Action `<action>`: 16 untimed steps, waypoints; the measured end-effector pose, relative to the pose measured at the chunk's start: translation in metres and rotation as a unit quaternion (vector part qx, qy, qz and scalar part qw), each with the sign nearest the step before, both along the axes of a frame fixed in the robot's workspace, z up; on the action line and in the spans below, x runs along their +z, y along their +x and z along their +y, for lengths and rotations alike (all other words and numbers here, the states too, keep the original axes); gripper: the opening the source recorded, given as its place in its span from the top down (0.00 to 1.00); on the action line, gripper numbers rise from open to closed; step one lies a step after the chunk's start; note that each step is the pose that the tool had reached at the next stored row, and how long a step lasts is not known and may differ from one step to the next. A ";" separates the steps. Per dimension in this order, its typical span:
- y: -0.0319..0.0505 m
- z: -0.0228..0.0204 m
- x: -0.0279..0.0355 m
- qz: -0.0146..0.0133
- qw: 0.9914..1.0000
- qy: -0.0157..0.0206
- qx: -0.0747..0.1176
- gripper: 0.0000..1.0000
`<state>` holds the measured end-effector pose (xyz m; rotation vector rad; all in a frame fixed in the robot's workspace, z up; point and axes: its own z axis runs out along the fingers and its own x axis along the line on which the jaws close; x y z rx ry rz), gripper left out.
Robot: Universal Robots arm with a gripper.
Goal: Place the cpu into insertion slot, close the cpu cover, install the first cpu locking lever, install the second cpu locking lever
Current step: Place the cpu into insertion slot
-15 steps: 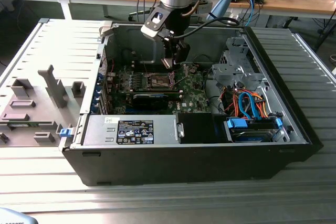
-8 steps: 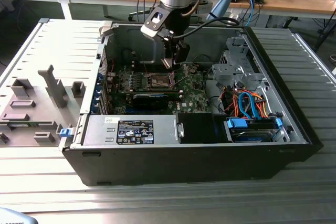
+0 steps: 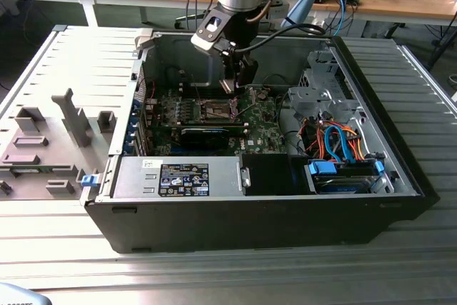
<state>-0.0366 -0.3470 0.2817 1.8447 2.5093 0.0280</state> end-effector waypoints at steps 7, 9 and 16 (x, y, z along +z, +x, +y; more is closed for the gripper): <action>0.0000 0.0000 -0.0006 0.000 1.000 0.000 -0.006 0.45; 0.0000 0.0000 -0.0007 0.000 1.000 0.000 -0.007 0.45; 0.0000 0.0000 -0.0009 0.000 1.000 0.000 -0.011 0.45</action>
